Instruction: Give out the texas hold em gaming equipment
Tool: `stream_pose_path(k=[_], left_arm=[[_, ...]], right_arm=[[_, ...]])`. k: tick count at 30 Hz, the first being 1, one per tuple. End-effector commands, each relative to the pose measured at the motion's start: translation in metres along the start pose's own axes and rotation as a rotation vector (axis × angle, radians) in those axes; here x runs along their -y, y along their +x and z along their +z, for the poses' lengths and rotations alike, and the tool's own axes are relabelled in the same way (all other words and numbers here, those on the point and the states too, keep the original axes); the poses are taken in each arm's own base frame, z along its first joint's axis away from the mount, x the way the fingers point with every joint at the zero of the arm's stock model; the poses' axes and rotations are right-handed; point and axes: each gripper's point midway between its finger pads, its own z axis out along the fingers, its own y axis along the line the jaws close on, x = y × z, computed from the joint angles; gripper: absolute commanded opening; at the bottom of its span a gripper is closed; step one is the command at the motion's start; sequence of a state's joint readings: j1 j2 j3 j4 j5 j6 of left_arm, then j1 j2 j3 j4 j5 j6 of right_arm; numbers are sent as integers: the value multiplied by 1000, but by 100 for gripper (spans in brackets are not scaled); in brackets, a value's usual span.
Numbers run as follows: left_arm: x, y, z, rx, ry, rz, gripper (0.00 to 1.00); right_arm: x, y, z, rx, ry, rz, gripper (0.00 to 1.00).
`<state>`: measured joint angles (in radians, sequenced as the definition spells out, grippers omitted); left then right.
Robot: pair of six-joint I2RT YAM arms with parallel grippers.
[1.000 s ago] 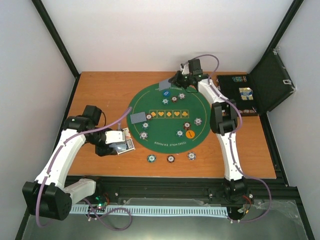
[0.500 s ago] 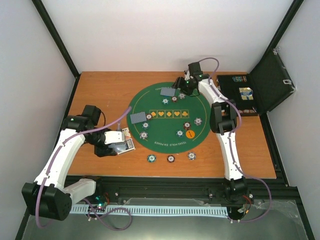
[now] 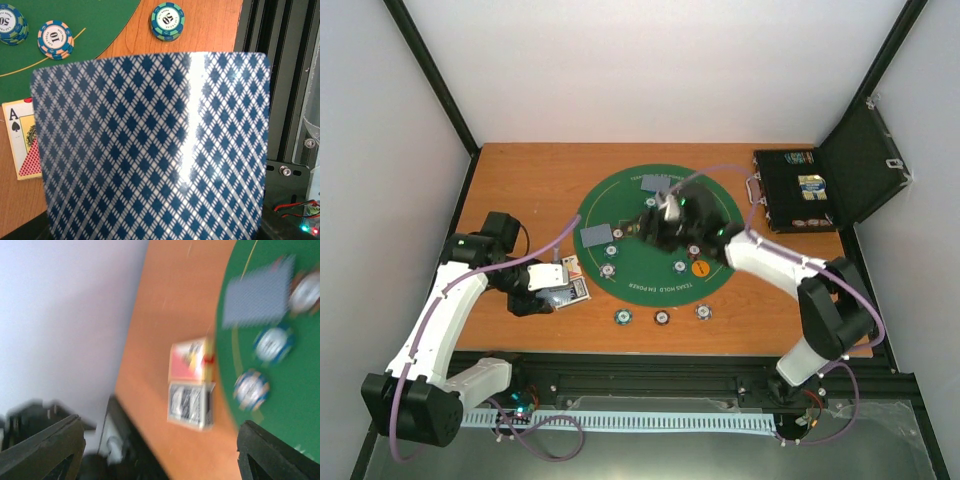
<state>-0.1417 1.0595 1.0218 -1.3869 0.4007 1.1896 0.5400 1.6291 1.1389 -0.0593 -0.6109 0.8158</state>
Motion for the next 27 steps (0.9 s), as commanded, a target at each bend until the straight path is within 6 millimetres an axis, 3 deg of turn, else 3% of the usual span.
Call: stream_pose_path(k=[1, 5, 9, 17, 27], left_arm=[[1, -10, -11, 42, -15, -2, 13], [2, -10, -12, 42, -22, 3, 13], [3, -11, -14, 46, -28, 4, 13], [4, -11, -16, 48, -31, 12, 13], [3, -10, -15, 43, -32, 23, 13]], right_arm=[[-49, 76, 10, -84, -218, 40, 83], [-84, 128, 13, -144, -335, 48, 83], [-104, 155, 20, -186, -384, 37, 82], [-121, 179, 45, -251, -434, 39, 74], [-137, 188, 63, -281, -490, 65, 67]])
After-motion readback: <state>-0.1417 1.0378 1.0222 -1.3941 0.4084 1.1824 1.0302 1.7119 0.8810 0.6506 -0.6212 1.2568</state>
